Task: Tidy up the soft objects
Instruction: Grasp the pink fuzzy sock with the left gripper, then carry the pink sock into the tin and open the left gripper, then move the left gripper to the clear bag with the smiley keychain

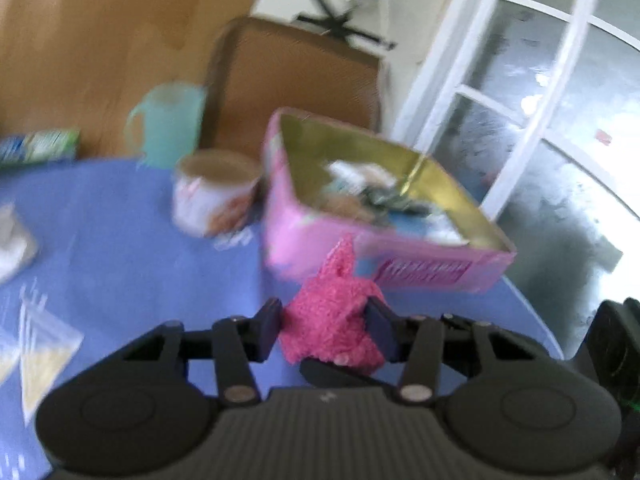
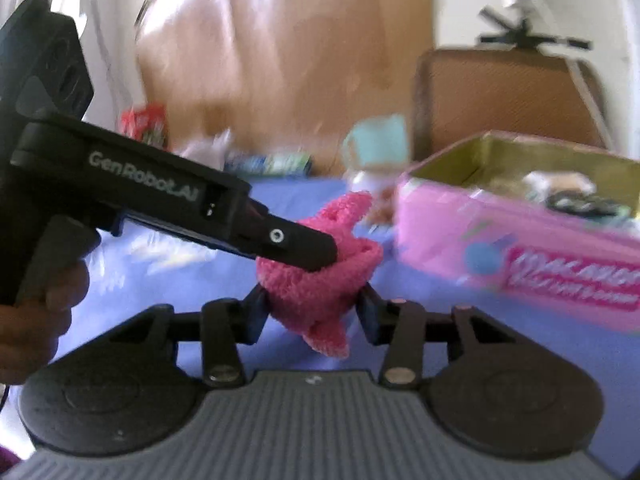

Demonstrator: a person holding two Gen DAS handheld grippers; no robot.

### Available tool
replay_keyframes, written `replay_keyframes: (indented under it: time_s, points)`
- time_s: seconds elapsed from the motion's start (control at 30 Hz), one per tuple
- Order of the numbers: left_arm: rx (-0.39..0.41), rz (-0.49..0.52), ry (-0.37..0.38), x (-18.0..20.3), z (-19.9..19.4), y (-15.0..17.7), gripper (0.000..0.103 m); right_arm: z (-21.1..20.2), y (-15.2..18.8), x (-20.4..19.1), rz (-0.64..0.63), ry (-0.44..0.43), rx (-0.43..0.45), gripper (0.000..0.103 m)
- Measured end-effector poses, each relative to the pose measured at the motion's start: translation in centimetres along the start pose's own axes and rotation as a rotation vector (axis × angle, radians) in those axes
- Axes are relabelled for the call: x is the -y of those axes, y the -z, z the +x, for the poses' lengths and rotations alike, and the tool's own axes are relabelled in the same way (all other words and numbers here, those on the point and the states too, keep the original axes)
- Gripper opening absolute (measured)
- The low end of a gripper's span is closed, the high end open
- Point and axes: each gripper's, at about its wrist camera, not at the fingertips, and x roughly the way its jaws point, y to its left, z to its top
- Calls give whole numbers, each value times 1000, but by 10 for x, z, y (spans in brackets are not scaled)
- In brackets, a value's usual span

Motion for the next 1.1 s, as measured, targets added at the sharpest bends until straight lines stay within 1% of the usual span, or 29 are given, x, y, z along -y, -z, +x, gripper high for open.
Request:
replay_keyframes:
  time_s: [0.07,0.13,0.23,0.27,0.3,0.33,0.37,0.4,0.43,0.47,0.5,0.53,0.6,0.67,0.7,0.73,0.77,0.83,0.87,0.93,1.0,1.03,1.1]
  points:
    - [24,44,14,16,8,-18,48,-8,-9,10,-7,54,56,49]
    - [41,74,16,26,16,-34,49,-11,-19,23,4,96,84,49]
    - [74,96,-9,39,36,-56,57,-3,-37,48,46,127,118,49]
    - [81,99,-36,42,43,-62,70,4,-43,56,56,140,127,50]
    - [80,110,-84,45,54,-68,93,13,-48,62,59,156,130,50]
    - [61,125,-135,45,64,-73,100,22,-51,66,52,168,121,54]
    - [53,120,-170,42,71,-74,97,33,-52,70,33,179,86,62]
    - [42,99,-185,37,72,-74,95,42,-53,71,19,191,42,68]
    - [44,77,-168,31,68,-72,95,42,-52,74,22,219,27,73]
    - [64,60,-145,26,60,-69,96,38,-50,77,37,235,43,76]
    - [94,51,-136,21,50,-66,97,30,-48,81,59,228,66,79]
    - [122,49,-143,16,41,-63,98,24,-46,83,82,223,88,82]
    - [161,42,-161,5,25,-55,98,13,-43,87,116,244,116,82]
    - [183,19,-176,-12,10,-45,98,4,-42,88,153,258,142,80]
    - [187,4,-192,-24,2,-37,98,2,-43,90,176,248,150,78]
    - [191,-6,-214,-35,-5,-29,98,0,-45,88,196,226,155,70]
    - [197,-15,-248,-48,-12,-21,98,1,-47,85,204,198,157,63]
    - [199,-39,-333,-75,-29,-4,98,9,-53,75,201,143,149,57]
    - [196,-57,-371,-89,-36,2,98,15,-56,66,192,93,131,52]
    - [198,-107,-464,-122,-56,18,98,34,-60,45,154,-10,79,49]
    - [204,-171,-576,-155,-75,31,98,59,-62,20,102,-76,17,49]
    - [216,-220,-611,-171,-84,36,98,76,-64,5,72,-114,-26,50]
    - [260,-338,-641,-198,-98,47,98,116,-65,-27,5,-215,-111,50]
